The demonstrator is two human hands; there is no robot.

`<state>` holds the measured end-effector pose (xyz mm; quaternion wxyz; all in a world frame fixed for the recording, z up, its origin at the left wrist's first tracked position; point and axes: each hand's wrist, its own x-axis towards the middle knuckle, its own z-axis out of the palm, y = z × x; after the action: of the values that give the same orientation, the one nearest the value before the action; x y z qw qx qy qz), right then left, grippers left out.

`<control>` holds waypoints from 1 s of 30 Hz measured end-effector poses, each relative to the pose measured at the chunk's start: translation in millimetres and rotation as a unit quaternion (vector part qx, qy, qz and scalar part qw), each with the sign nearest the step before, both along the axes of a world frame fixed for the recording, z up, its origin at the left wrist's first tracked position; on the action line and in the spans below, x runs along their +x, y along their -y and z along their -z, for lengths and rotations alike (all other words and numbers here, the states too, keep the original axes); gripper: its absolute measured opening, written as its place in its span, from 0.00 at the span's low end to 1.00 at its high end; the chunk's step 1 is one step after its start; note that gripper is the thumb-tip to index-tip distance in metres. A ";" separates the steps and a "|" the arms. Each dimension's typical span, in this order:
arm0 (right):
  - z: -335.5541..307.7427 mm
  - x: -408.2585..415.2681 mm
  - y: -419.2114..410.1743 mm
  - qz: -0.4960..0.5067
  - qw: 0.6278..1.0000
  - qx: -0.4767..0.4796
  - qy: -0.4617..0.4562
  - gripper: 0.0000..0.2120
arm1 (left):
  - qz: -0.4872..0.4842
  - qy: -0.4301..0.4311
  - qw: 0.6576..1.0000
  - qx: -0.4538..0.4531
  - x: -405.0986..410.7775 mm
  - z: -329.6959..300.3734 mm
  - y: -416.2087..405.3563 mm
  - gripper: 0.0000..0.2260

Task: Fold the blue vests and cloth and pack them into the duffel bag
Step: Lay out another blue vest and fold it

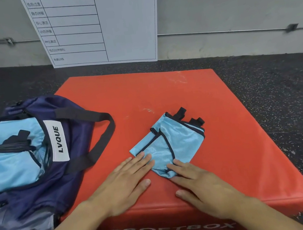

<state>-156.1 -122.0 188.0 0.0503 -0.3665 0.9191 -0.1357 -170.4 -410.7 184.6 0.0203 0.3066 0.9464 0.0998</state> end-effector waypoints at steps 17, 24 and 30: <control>-8.7 -33.2 -14.4 0.176 0.840 -0.462 0.223 0.10 | 0.014 -0.057 0.997 0.041 -1.0 -9.0 5.1 0.22; -11.3 -32.6 -22.8 0.140 0.872 -0.428 0.193 0.15 | 0.037 -0.023 0.998 0.047 3.9 -10.3 -4.6 0.22; -6.0 -9.5 -35.4 0.088 0.956 -0.241 0.141 0.08 | 0.029 -0.028 0.997 0.069 16.6 -4.7 -9.6 0.22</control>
<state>-165.6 -86.5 194.0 0.0774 -0.2626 0.8712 -0.4075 -153.8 -401.1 189.3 -0.0241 0.3375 0.9281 0.1553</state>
